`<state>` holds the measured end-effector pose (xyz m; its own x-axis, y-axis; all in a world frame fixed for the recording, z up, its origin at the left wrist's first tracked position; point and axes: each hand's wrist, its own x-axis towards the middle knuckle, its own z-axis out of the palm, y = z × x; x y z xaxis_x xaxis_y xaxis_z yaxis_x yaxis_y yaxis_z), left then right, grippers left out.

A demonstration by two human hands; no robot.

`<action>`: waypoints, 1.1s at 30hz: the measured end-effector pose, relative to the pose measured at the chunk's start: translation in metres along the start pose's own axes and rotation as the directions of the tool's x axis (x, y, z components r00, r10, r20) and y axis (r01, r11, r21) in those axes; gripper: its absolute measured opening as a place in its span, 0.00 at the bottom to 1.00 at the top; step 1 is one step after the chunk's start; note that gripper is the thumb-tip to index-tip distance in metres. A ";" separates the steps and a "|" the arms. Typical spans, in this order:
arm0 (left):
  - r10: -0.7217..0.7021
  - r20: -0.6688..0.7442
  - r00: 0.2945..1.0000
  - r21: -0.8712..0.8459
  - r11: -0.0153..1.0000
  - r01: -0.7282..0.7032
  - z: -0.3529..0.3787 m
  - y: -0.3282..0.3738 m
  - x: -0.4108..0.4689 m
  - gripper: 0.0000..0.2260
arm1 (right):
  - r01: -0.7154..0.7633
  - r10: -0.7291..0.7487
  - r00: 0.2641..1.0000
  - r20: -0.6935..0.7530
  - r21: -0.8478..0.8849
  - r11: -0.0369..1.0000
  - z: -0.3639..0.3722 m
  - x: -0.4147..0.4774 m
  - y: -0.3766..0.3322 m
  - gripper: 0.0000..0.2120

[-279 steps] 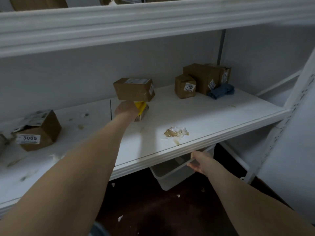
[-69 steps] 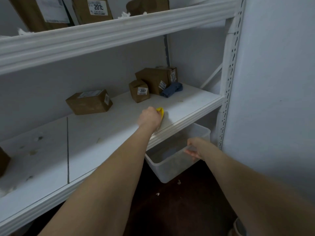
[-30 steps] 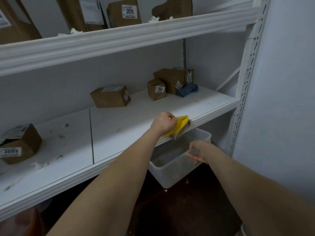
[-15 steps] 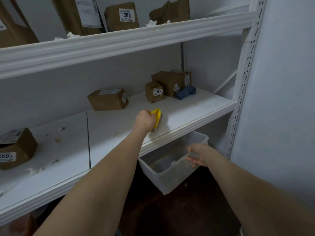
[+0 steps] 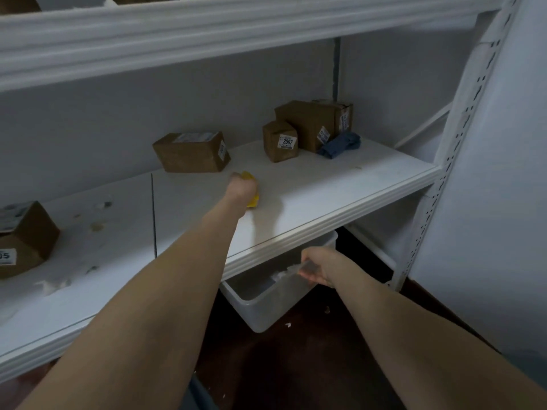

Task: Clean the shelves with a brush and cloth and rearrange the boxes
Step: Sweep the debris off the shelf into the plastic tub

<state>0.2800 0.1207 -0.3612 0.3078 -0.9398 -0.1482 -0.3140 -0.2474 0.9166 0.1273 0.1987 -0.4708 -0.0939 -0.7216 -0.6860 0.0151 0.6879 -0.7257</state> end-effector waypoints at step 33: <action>0.123 -0.100 0.987 0.697 0.717 -0.019 -0.092 -0.076 -0.003 0.09 | -0.050 0.048 0.998 0.045 0.049 0.998 0.084 0.000 0.022 0.11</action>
<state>0.3855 0.1645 -0.3963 0.3549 -0.9349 0.0036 -0.8569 -0.3237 0.4013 0.2114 0.2073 -0.4919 -0.0483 -0.6908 -0.7214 0.0681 0.7183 -0.6924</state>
